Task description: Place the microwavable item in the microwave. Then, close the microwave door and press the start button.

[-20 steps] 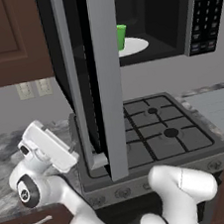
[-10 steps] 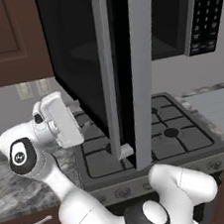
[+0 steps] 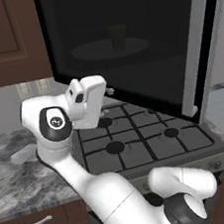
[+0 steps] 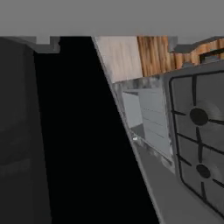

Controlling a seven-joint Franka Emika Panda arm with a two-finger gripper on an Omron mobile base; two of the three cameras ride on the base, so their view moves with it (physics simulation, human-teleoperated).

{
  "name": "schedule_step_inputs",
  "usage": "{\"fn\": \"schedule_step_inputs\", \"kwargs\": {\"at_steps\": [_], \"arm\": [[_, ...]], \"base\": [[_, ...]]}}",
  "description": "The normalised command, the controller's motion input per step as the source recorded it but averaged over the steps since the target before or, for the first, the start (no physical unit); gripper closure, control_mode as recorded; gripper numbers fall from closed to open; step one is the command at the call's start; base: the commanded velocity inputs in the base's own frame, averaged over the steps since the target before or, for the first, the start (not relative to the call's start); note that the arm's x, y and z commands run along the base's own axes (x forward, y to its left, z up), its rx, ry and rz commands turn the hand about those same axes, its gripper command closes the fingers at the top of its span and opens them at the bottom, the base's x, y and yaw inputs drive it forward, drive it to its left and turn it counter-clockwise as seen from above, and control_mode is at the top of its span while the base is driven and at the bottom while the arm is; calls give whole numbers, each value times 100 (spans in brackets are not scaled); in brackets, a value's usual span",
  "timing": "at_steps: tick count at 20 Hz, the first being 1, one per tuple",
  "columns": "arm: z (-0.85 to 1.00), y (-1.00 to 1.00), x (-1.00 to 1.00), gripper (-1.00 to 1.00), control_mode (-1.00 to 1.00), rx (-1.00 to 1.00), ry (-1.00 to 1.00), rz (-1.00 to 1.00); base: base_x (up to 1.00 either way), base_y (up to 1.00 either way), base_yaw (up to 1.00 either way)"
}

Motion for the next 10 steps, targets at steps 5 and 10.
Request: {"fn": "schedule_step_inputs", "kwargs": {"at_steps": [5, 10], "arm": [[0, -99, 26, -100, -100, 25, -14, 44], [0, -75, 45, -100, -100, 19, -14, 50]], "base": [[0, 0, 0], [0, 0, 0]]}}
